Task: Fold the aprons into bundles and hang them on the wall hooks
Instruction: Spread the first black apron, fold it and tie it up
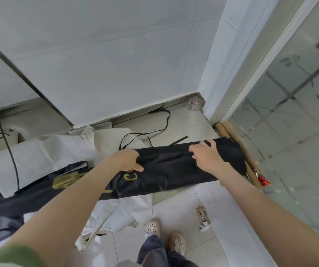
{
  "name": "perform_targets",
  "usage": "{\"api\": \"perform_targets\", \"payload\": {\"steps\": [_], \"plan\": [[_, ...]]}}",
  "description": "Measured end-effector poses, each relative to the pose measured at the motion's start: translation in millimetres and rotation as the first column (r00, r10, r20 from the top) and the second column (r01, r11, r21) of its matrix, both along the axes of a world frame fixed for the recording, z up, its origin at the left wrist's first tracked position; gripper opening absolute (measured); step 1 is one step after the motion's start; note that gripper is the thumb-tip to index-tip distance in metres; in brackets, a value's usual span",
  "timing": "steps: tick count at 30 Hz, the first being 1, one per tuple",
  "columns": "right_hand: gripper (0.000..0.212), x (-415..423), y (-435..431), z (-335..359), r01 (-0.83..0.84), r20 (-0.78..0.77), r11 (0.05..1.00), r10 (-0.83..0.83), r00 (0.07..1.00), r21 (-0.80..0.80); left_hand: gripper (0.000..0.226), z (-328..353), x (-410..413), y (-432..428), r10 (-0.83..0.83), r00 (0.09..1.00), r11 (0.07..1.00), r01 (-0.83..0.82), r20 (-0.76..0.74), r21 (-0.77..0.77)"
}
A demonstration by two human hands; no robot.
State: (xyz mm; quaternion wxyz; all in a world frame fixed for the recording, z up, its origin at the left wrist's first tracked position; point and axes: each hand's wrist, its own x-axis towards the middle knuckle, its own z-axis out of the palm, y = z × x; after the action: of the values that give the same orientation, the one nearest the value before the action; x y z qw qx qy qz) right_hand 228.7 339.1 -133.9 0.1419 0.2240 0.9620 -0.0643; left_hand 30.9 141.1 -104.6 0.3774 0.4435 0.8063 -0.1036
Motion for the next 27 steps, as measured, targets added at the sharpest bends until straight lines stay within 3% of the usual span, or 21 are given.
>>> {"api": "perform_targets", "payload": {"steps": [3,7,13,17,27], "plan": [[0.026,-7.6,8.0,-4.5,0.006,0.082,0.997,0.0,0.997,-0.073,0.037,-1.3,-3.5,15.8,-0.069,0.98,0.997,0.076,-0.187,0.033],[0.028,-14.3,22.9,-18.4,0.038,0.102,0.983,-0.02,0.995,-0.178,0.035,-19.1,-11.4,32.8,-0.105,0.958,0.987,0.133,-0.266,0.09],[0.025,-24.4,32.4,-31.2,0.057,0.0,0.989,-0.058,0.998,-0.133,0.022,-53.4,-30.9,32.7,-0.056,0.978,0.979,0.094,-0.202,0.18],[0.024,-28.8,35.0,-36.2,0.086,-0.055,0.99,-0.093,0.994,-0.114,0.026,-60.0,-34.4,36.8,-0.065,0.979,0.976,0.103,-0.192,0.192],[0.01,-50.9,53.1,-27.2,0.081,0.02,0.982,-0.078,0.997,-0.171,0.034,-66.3,-49.8,50.0,-0.174,0.971,0.965,0.202,-0.161,0.17]]}}
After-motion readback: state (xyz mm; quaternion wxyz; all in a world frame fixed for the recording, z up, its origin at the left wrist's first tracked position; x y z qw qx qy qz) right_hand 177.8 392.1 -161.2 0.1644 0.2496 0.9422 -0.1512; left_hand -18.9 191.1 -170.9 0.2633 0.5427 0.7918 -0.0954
